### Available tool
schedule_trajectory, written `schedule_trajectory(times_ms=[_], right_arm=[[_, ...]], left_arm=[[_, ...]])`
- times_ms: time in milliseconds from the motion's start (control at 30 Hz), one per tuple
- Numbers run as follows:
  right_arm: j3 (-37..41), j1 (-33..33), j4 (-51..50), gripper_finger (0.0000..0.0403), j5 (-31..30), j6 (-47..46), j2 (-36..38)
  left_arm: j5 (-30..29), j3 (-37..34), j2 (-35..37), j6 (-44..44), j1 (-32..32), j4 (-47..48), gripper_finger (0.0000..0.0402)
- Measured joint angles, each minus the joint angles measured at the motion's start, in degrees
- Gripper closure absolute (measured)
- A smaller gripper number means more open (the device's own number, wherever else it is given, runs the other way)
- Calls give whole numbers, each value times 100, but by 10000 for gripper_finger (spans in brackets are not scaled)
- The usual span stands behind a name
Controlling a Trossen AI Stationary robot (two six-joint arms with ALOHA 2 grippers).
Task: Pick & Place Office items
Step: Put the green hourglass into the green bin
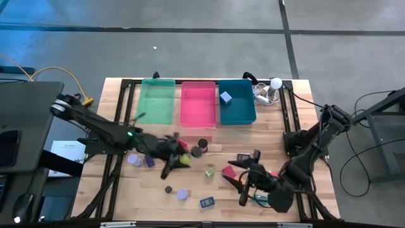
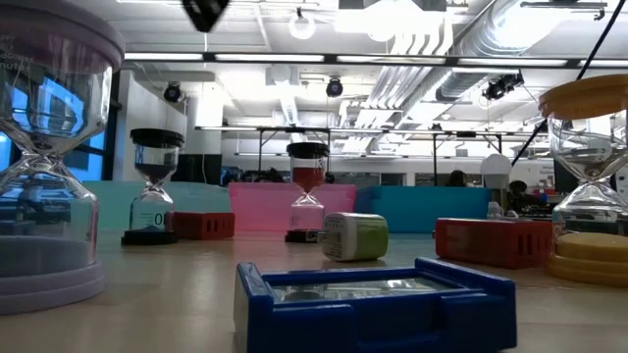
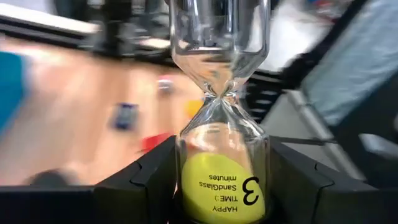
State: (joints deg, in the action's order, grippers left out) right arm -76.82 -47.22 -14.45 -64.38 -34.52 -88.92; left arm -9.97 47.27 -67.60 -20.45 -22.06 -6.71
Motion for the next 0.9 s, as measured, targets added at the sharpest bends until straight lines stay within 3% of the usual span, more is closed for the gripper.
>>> schedule_trajectory(times_ms=[233,500,633,900], right_arm=[[0,-84,-418,172,346,-468,-135],[4,217,-415,172,1052,-440,-292],[4,384,-383,172,1190,-488,-333],[4,590,-291,172,1676,-494,-336]], left_arm=[[-1128,2,1503,-337,372,2324,201],[-1294,2,2124,-750,1373,3972,201],[-865,2,2074,-770,2021,4307,201],[558,3,1812,-768,3760,4901,202]])
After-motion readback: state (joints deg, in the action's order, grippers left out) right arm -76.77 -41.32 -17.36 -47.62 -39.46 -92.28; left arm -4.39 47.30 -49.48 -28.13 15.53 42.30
